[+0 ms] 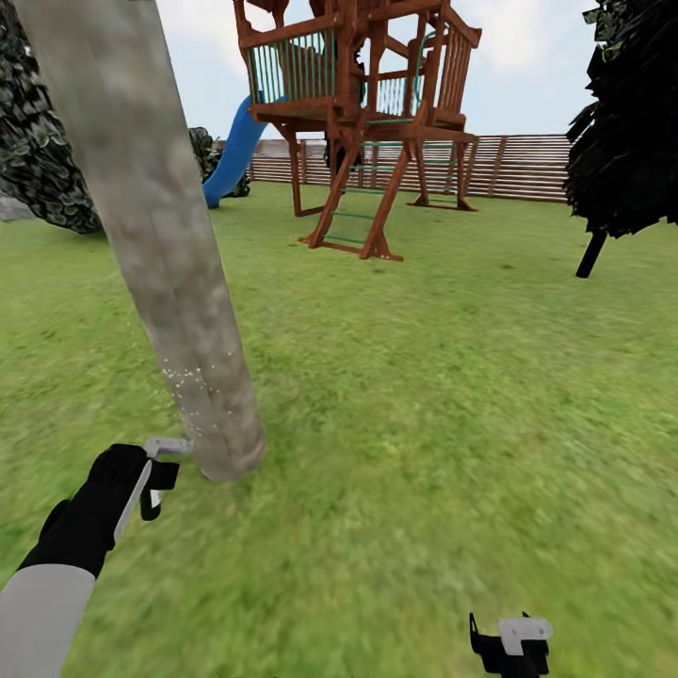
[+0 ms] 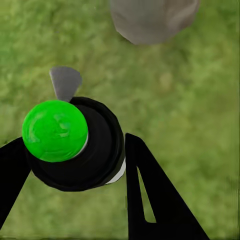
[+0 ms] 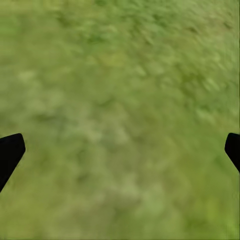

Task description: In the garden, pick up the pesticide atomizer on the floor and spray pesticide onto both trees until each tree trunk is fully covered.

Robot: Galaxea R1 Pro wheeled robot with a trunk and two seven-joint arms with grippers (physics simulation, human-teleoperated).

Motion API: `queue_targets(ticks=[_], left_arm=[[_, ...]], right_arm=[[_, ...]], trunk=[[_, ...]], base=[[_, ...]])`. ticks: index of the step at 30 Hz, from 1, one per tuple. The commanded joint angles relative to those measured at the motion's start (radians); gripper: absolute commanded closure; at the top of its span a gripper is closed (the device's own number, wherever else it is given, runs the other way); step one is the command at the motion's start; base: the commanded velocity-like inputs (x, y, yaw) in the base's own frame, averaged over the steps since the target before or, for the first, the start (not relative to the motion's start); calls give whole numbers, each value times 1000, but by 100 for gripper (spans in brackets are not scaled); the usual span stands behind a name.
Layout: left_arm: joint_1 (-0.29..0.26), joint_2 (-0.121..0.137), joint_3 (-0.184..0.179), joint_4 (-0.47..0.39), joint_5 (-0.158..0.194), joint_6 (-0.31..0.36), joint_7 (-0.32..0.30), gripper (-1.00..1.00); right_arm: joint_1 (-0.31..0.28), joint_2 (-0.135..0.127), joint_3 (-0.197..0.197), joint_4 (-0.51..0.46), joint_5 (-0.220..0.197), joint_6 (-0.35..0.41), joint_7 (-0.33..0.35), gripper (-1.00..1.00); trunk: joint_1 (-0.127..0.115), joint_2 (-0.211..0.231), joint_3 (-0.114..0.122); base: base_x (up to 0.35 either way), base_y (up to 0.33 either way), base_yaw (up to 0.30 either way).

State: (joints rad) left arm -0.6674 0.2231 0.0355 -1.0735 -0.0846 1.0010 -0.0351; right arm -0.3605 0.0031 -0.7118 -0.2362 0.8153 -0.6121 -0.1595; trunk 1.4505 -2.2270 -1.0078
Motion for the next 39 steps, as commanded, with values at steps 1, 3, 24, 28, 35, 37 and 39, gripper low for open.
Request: queue_targets(ticks=[1,3,24,28,35,37,39], left_arm=[[2,-3,1,0,-2,-1,0,100],[5,-7,1,8,0,-3,2,100],[101,-60,-3,33,9,-153,91,100],[101,-62,-5,33,11,-154,87,100],[100,-78,-5,32,10,-154,92,100],[101,-79,-5,32,10,-154,92,100],[101,-79,-6,32,10,-154,93,100]], right_arm=[[0,0,0,0,0,0,0,-100],[0,0,0,0,1,0,0,-100],[0,0,0,1,1,0,0,-100],[0,0,0,1,1,0,0,-100],[0,-2,0,0,0,0,2,-100],[0,-1,0,0,-2,0,2,-100],[0,0,0,0,-2,0,2,-100]], trunk=[[0,0,0],[0,0,0],[0,0,0],[0,0,0],[0,0,0],[0,0,0],[0,0,0]], base=[[0,-1,263],[8,0,140],[167,-115,65],[31,-155,155],[66,-263,4],[5,-269,29],[16,-269,200]])
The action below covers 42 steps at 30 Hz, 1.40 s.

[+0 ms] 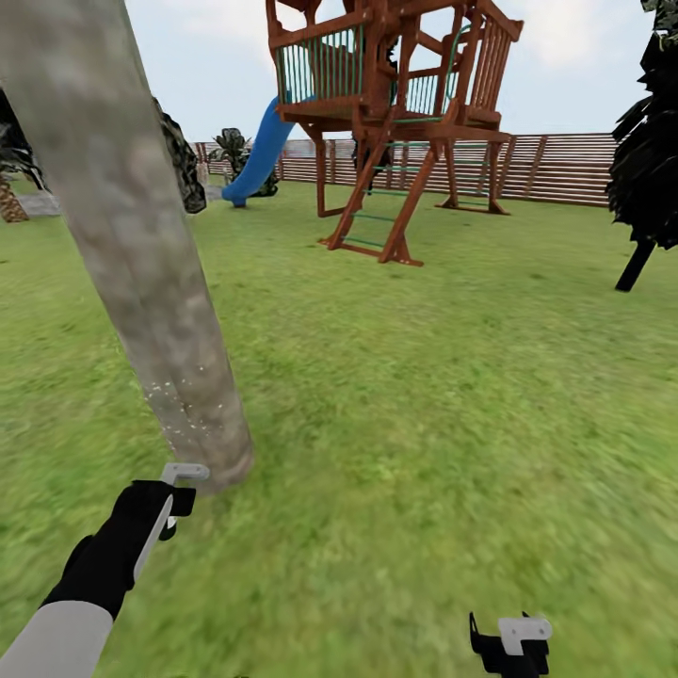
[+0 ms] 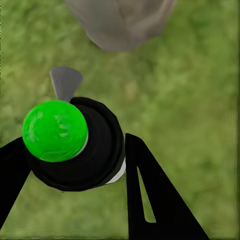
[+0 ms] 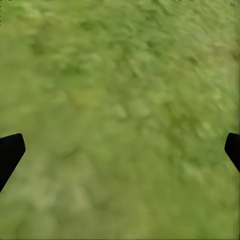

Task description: In the garden, pick up the pesticide atomizer on the floor and spray pesticide onto both trees until each tree trunk is fully covered.

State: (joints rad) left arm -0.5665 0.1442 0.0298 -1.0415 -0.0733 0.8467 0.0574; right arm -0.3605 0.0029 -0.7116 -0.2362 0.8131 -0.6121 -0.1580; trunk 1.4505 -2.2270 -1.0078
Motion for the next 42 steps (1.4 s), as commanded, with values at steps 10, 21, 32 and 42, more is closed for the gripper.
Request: queue_targets(ticks=[10,21,32,42], left_arm=[[0,-8,1,0,-8,0,4,100],[0,-8,0,0,-9,0,4,100],[18,-56,9,25,-7,-61,3,100],[63,-46,38,228,-6,-308,19,100]], right_arm=[[0,0,1,0,3,0,0,-100],[0,0,1,0,3,0,0,-100],[0,0,1,0,2,0,0,-100],[0,0,0,0,0,0,0,-100]], trunk=[[0,0,0],[0,0,0],[0,0,0],[0,0,0]], base=[[139,-263,275],[160,-258,278],[187,-231,213],[267,-154,1]])
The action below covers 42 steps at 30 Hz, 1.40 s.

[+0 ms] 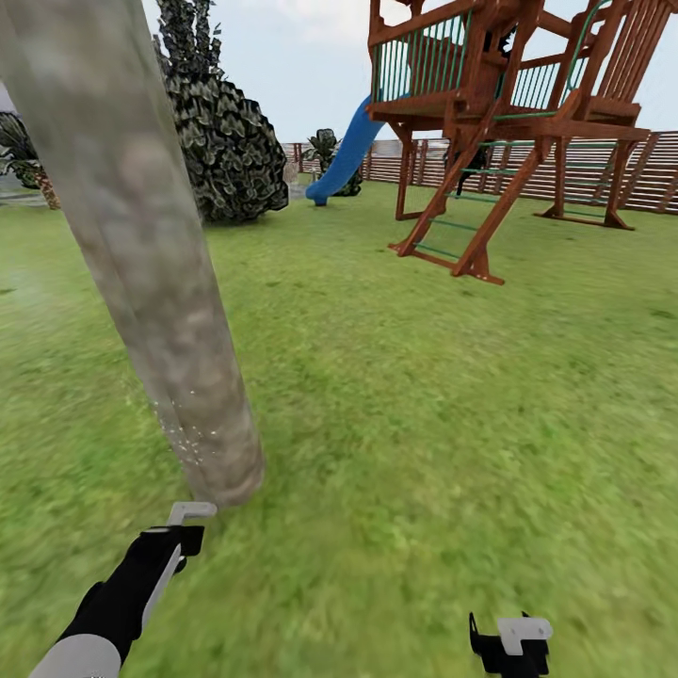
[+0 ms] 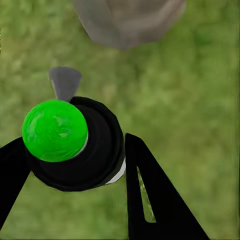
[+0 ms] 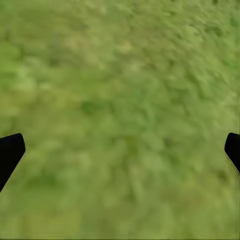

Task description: In the garden, pick up the pesticide atomizer on the floor and spray pesticide onto both trees until each tree trunk is fully covered.

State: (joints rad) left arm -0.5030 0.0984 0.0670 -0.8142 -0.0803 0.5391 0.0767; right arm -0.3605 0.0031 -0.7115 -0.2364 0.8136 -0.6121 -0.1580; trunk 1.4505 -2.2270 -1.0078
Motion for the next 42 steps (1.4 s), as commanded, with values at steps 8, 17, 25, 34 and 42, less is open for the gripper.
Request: queue_targets(ticks=[8,17,25,34,42], left_arm=[[0,-7,47,0,-8,-21,0,100],[0,-8,54,-1,-9,-21,0,100],[0,-8,53,-2,-8,-21,1,100],[0,-8,51,-2,-9,-20,2,100],[0,-8,57,-2,-8,-19,0,100]], right_arm=[[0,0,1,1,1,0,0,-100],[0,0,1,2,1,0,0,-100],[0,1,1,2,1,0,0,-100],[0,1,1,2,2,0,0,-100],[0,1,1,2,2,0,0,-100]], trunk=[[0,0,0],[0,0,0],[0,0,0],[0,0,0],[0,0,0]], base=[[249,-176,94],[208,-206,218],[8,-268,3],[50,-270,78],[104,-269,275]])
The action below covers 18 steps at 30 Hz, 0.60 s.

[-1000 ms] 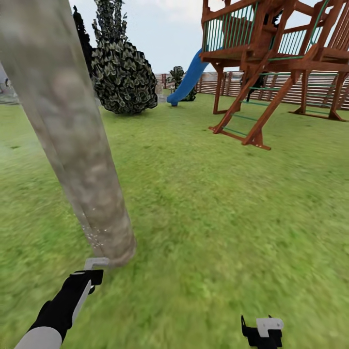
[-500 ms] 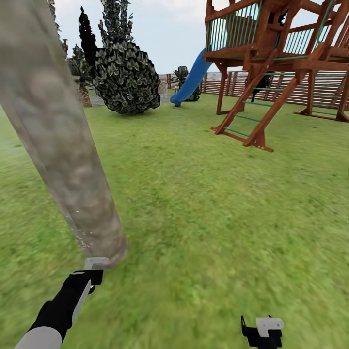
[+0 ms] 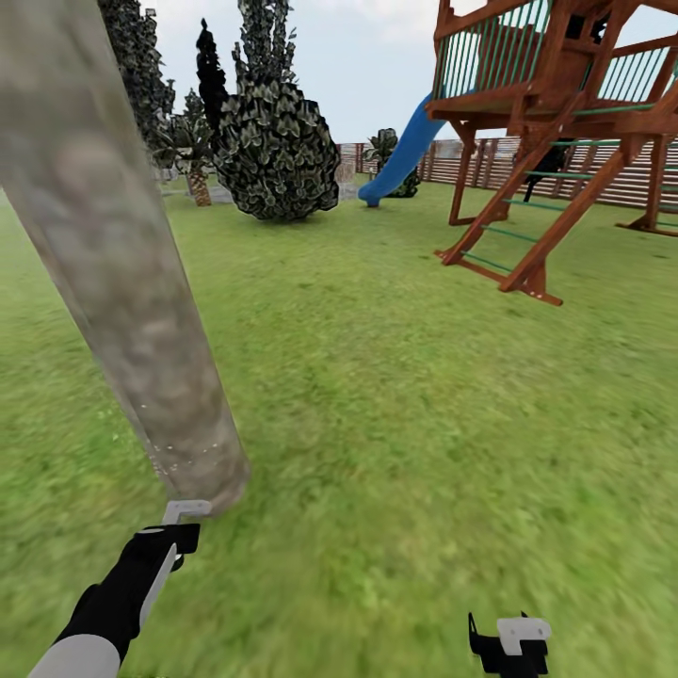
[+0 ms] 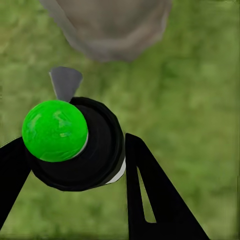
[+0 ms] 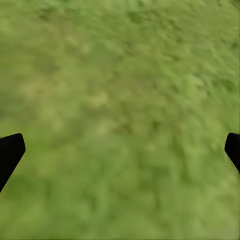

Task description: In the garden, pick up the pesticide atomizer on the floor and spray pesticide onto both trees until each tree trunk is fully covered.

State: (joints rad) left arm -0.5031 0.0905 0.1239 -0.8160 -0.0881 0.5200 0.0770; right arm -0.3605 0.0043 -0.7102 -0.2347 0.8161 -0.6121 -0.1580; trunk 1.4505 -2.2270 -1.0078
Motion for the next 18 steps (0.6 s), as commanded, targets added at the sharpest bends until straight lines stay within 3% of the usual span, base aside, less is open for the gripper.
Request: queue_targets(ticks=[1,4,10,18], left_arm=[[0,0,0,0,-1,0,0,100],[0,1,0,0,0,0,0,100],[0,0,1,0,-1,0,1,100],[0,2,2,0,-1,0,1,100]], right_arm=[[0,0,0,0,0,0,0,-100],[0,0,0,0,0,0,0,-100],[0,0,0,0,0,0,0,-100],[0,0,0,0,0,0,0,-100]], trunk=[[0,0,0],[0,0,0],[0,0,0],[0,0,0]], base=[[157,-263,277],[161,-260,213],[164,-259,43],[161,-259,265]])
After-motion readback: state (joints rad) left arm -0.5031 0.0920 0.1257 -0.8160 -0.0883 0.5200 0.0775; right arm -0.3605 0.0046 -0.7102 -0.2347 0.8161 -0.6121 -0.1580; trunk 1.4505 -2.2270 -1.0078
